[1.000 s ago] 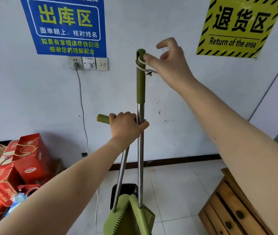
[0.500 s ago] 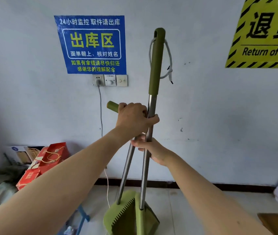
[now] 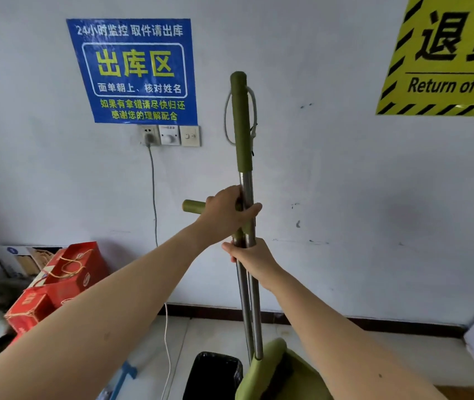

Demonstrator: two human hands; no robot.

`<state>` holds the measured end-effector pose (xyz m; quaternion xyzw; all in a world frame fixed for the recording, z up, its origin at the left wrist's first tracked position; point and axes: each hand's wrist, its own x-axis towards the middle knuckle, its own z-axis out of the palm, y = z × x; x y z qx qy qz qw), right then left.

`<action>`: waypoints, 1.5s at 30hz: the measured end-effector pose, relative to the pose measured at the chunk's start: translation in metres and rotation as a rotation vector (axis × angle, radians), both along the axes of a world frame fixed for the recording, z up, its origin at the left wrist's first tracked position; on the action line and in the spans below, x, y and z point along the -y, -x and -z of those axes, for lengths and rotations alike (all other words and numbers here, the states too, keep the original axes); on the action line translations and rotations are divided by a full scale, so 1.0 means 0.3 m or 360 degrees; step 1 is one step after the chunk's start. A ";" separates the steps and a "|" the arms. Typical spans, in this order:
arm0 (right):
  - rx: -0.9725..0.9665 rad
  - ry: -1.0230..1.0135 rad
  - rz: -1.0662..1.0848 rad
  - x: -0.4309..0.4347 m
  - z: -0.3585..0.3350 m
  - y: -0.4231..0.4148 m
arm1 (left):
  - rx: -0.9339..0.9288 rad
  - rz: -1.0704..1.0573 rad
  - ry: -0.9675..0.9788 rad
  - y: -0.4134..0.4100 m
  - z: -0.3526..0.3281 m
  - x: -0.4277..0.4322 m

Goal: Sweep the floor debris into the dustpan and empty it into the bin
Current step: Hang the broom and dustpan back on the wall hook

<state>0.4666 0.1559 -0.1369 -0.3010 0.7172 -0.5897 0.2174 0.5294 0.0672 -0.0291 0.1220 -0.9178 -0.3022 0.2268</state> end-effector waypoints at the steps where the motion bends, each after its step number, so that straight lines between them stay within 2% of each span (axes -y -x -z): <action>1: -0.0008 0.0001 0.0016 -0.020 0.009 0.012 | 0.0022 0.0065 -0.0118 0.013 0.000 -0.012; 4: -0.0016 0.0044 0.0001 -0.084 0.027 0.055 | 0.0067 0.0184 -0.0336 0.053 0.005 -0.035; 7: -0.0015 0.0099 -0.0022 -0.143 0.025 0.094 | 0.0096 0.0192 -0.0341 0.088 0.025 -0.077; 10: 0.0002 0.0087 -0.0020 -0.195 0.019 0.124 | -0.0038 0.0189 -0.0417 0.120 0.011 -0.136; 13: -0.0054 -0.0062 -0.0083 -0.241 0.023 0.153 | -0.0311 0.0390 -0.0885 0.147 -0.080 -0.176; 16: -0.0027 -0.0171 -0.0111 -0.269 0.050 0.162 | -0.0280 0.0582 -0.1432 0.176 -0.199 -0.205; 20: 0.0070 -0.0272 -0.0109 -0.271 0.101 0.170 | -0.0250 0.0700 -0.1708 0.217 -0.308 -0.208; 25: 0.0224 -0.0311 -0.0073 -0.251 0.100 0.219 | -0.0457 0.0792 -0.2004 0.289 -0.407 -0.146; 27: 0.0273 -0.0317 -0.0049 -0.253 0.084 0.271 | -0.0529 0.0811 -0.1976 0.335 -0.447 -0.109; 31: 0.0284 -0.0359 -0.0075 -0.250 0.075 0.390 | -0.0467 0.0897 -0.1468 0.446 -0.506 -0.050; 34: 0.0208 -0.0402 -0.0161 -0.206 0.028 0.489 | -0.0495 0.0982 -0.1395 0.556 -0.538 -0.008; 37: 0.0138 -0.0143 -0.0136 -0.161 -0.097 0.606 | -0.0457 0.0956 -0.1322 0.659 -0.523 0.030; 41: 0.0197 0.0279 -0.0082 -0.145 -0.305 0.757 | -0.0289 0.1012 -0.1218 0.790 -0.430 0.060; 45: 0.0078 0.0425 0.0057 -0.148 -0.461 0.892 | -0.0174 0.1030 -0.1085 0.922 -0.369 0.073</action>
